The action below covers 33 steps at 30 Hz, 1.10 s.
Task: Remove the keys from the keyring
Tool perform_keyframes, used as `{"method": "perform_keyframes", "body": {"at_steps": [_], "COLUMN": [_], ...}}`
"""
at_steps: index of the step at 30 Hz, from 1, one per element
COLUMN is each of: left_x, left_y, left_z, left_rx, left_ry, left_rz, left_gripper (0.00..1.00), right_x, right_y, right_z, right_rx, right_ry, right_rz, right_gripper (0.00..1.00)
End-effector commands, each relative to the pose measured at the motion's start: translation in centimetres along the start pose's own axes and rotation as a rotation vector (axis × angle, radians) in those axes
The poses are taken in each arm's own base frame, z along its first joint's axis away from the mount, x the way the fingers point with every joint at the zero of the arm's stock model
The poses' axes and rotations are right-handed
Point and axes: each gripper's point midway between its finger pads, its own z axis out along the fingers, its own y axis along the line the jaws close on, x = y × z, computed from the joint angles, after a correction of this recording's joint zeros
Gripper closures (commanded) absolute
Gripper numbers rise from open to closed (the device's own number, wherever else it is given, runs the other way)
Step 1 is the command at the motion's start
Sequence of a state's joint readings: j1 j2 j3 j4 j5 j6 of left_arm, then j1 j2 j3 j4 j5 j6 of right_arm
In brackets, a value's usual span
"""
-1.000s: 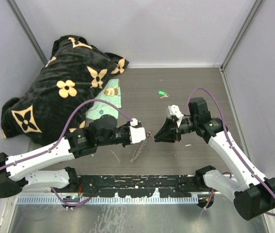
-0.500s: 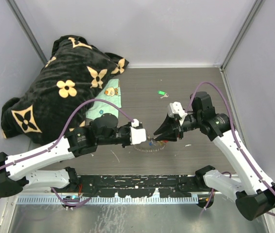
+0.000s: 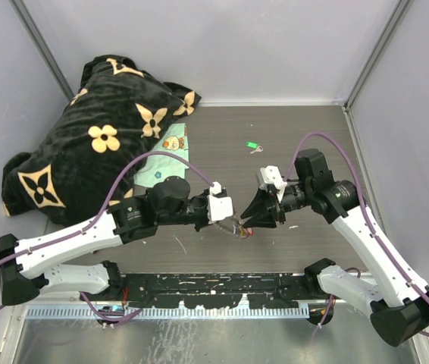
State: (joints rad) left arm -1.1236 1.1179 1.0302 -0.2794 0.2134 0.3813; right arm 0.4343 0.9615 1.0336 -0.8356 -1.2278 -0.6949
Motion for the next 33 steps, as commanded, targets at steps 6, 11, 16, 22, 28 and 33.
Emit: {"method": "perform_keyframes", "body": {"at_steps": [6, 11, 16, 22, 28, 33], "left_x": [-6.1, -6.2, -6.3, -6.4, -6.2, -6.2], "left_y": [1.8, 1.9, 1.7, 1.7, 1.7, 1.6], "left_z": [-0.4, -0.2, -0.2, -0.1, 0.0, 0.0], "left_rx": [-0.055, -0.058, -0.060, -0.063, -0.063, -0.062], "left_ry": [-0.178, -0.174, -0.171, -0.165, -0.159, -0.158], "left_rz": [0.010, 0.001, -0.005, -0.010, -0.012, -0.012], "left_gripper": [1.00, 1.00, 1.00, 1.00, 1.00, 1.00], "right_x": [1.2, 1.7, 1.9, 1.8, 1.5, 1.1], "right_y": [1.1, 0.4, -0.5, -1.9, -2.7, -3.1], "right_z": [0.2, 0.1, 0.0, -0.2, -0.3, -0.4], "right_rx": [-0.010, 0.025, 0.070, 0.133, 0.172, 0.182], "right_ry": [0.042, 0.067, 0.086, 0.099, 0.106, 0.107], "right_rz": [-0.053, -0.060, -0.054, -0.047, -0.042, -0.049], "right_gripper": [0.67, 0.69, 0.70, 0.70, 0.66, 0.64]}}
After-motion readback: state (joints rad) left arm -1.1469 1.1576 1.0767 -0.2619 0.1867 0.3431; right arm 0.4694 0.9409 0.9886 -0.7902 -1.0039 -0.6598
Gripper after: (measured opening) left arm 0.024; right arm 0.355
